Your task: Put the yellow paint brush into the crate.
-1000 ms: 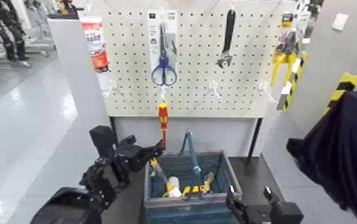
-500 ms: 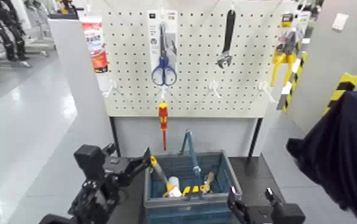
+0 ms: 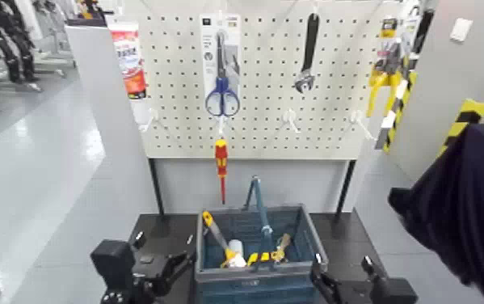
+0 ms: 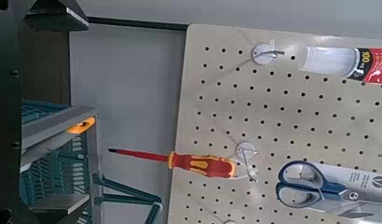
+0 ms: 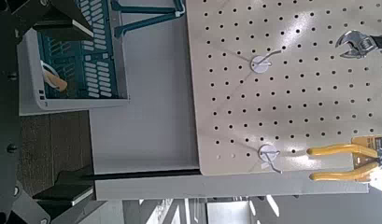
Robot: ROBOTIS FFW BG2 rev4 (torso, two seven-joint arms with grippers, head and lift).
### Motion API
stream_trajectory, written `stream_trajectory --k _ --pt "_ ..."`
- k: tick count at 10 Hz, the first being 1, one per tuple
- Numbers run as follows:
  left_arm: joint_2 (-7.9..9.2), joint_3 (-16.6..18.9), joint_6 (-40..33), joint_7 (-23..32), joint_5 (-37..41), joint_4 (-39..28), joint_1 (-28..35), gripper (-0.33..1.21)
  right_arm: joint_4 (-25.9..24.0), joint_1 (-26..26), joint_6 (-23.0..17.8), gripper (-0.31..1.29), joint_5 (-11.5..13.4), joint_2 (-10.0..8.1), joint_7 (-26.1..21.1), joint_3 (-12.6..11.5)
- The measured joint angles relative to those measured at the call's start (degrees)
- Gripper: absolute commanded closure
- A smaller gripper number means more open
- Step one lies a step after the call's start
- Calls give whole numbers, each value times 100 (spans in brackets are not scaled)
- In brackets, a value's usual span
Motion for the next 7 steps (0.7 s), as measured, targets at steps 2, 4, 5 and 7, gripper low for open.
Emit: stream_trajectory --k 2,4,5,7 --pt "-60 110 87 -9 -97 -122 248 3 -1 29 -36 14 1 2 0 -11" --pt "-105 111 73 -12 -154 -160 385 4 -10 39 -40 14 1 5 -2 -22" --pt "-119 102 57 -12 -211 -171 423 4 -12 45 -39 14 0 12 -3 -32" --pt "-128 104 29 -15 -277 -185 463 4 -24 48 -3 14 0 20 -17 -50"
